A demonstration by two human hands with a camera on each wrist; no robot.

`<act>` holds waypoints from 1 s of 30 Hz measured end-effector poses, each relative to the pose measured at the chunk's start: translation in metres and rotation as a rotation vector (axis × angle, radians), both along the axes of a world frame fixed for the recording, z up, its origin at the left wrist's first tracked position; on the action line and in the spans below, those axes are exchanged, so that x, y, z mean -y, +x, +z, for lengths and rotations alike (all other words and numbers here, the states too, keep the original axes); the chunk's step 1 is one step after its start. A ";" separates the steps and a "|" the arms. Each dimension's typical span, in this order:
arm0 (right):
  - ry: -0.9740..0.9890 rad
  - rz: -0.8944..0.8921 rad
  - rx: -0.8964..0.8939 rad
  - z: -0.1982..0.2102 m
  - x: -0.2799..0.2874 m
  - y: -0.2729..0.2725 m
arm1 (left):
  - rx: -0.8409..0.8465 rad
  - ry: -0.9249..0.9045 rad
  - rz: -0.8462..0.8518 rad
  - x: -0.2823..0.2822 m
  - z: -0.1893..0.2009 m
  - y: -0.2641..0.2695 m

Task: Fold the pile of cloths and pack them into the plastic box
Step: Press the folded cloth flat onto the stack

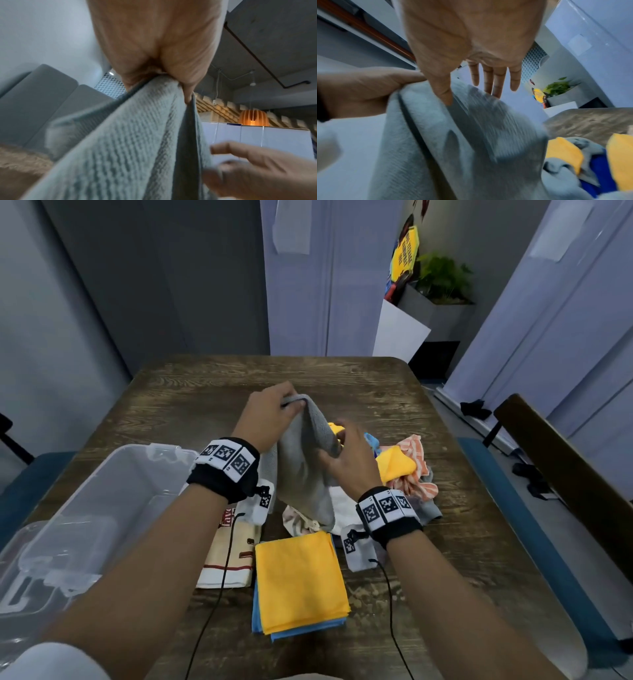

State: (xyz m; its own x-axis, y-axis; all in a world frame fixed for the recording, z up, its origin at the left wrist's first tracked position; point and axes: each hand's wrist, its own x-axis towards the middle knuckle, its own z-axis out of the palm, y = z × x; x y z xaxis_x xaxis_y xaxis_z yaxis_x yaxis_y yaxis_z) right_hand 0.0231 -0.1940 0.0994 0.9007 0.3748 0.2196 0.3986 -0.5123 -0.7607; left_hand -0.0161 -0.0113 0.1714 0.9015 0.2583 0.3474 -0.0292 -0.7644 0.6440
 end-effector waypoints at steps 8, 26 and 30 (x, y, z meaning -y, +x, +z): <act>0.063 -0.109 0.061 0.015 -0.016 -0.001 | -0.115 0.064 -0.134 -0.001 0.013 -0.008; -0.010 0.116 -0.027 -0.013 0.003 0.002 | 0.129 -0.291 0.415 -0.064 -0.025 -0.027; -0.074 0.050 -0.098 -0.026 0.023 0.003 | 0.241 -0.389 0.448 -0.070 -0.016 -0.024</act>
State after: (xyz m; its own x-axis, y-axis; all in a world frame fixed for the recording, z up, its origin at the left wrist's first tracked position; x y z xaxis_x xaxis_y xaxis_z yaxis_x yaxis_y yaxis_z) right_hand 0.0265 -0.2167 0.0735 0.8965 0.4312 0.1016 0.3503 -0.5496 -0.7584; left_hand -0.0398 0.0582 0.1551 0.5852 0.7397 0.3323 0.0600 -0.4481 0.8920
